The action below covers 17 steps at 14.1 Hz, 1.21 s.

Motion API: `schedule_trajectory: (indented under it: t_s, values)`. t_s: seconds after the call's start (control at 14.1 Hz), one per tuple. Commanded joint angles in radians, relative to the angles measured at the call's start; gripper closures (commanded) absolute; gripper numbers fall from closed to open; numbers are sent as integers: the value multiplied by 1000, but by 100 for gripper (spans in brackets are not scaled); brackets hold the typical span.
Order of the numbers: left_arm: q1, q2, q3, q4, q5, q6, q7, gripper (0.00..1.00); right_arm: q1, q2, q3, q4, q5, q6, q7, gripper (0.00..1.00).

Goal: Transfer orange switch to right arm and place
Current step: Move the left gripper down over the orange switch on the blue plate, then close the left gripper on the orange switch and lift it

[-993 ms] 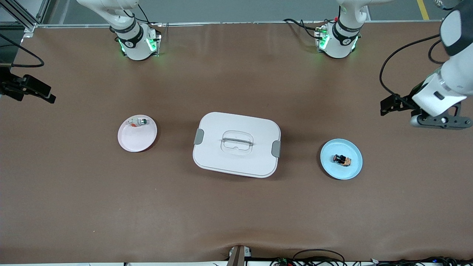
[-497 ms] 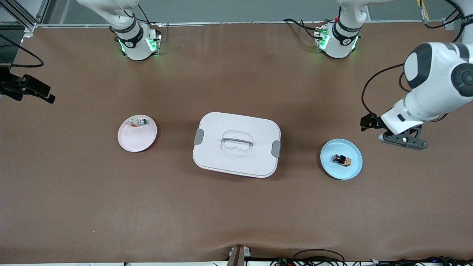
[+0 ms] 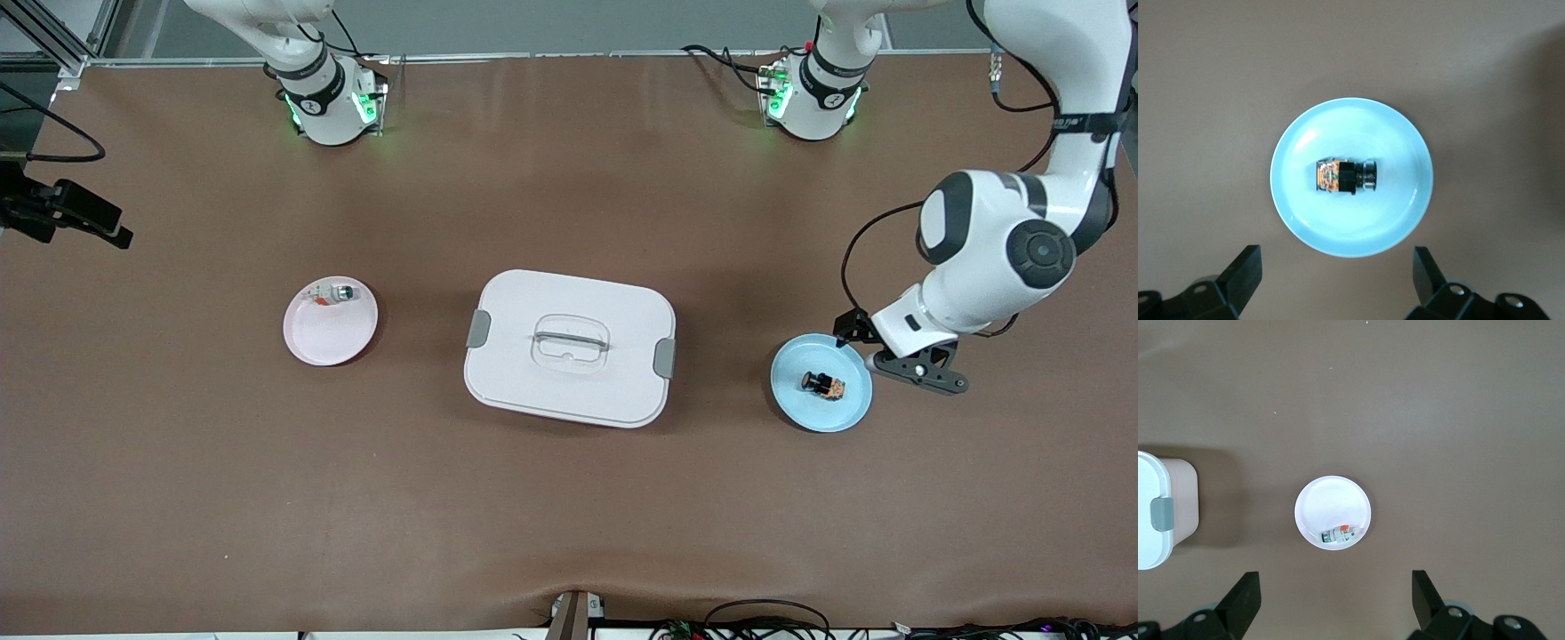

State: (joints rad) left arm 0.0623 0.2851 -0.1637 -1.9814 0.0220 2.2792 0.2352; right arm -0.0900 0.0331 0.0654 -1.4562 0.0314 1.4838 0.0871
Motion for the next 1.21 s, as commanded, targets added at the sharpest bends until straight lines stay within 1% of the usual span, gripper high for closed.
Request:
schedule_trajectory:
  t_s: [0.0, 0.5, 0.85, 1.14]
  values:
    - [5, 40, 0, 0, 36, 58, 15, 0, -11, -15, 5, -1, -7, -5, -10, 0]
    - [5, 118, 0, 1, 38, 127, 15, 0, -13, -15, 5, -1, -4, -5, -10, 0]
    - [5, 181, 0, 1, 38, 226, 15, 0, -14, -15, 4, -3, -1, -7, -10, 0]
    - [-1, 226, 0, 6, 36, 261, 1, 0, -14, -15, 4, -3, -1, -8, -10, 0]
